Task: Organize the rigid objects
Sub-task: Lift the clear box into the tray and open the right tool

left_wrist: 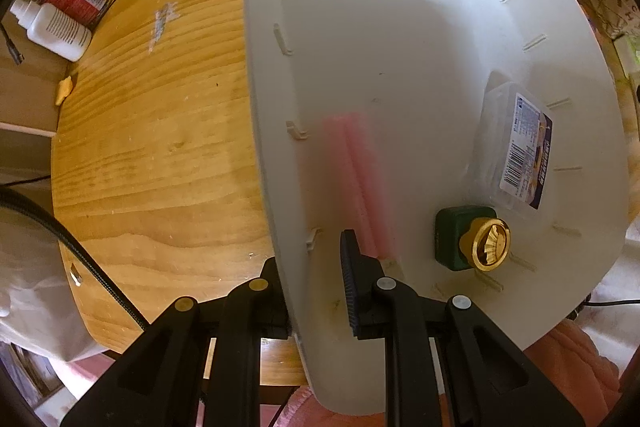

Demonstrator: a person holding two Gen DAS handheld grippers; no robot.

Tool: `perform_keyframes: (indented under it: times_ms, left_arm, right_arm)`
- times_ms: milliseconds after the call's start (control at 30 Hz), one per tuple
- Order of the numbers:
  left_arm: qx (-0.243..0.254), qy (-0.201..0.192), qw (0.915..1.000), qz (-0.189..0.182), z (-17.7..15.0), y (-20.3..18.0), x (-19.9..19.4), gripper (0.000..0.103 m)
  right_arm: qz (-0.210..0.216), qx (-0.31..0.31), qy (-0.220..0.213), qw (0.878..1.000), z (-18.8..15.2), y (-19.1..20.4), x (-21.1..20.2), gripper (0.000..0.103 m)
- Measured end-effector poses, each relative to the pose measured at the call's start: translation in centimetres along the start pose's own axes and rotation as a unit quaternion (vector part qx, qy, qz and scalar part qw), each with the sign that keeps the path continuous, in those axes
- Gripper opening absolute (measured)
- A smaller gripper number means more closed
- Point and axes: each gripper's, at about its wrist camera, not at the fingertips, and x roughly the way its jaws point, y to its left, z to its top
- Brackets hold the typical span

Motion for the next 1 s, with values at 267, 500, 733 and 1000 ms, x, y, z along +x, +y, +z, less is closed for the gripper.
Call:
perform_keyframes:
  times_ms: [267,500,733,1000]
  left_arm:
    - [0.012,-0.010,0.9999,-0.003,0.4,-0.3,-1.0,0.020]
    - [0.020,-0.012,0.9997,-0.004,0.4,0.6,-1.3,0.020]
    - [0.021,-0.013,0.9997,-0.005,0.4,0.7,-1.6,0.020]
    - [0.023,-0.014,0.9996,0.000,0.3,0.4,-1.4,0.020]
  right_arm:
    - [0.036,-0.020,-0.015,0.999,1.0,3.7,-1.1,0.050]
    - [0.066,-0.061,-0.023,0.996,1.7,7.7,-1.1,0.050]
    - [0.097,-0.096,-0.014,0.991,1.6,11.7,-0.4,0.050]
    - [0.122,-0.113,0.015,0.986,0.9,14.5,1.1,0.050]
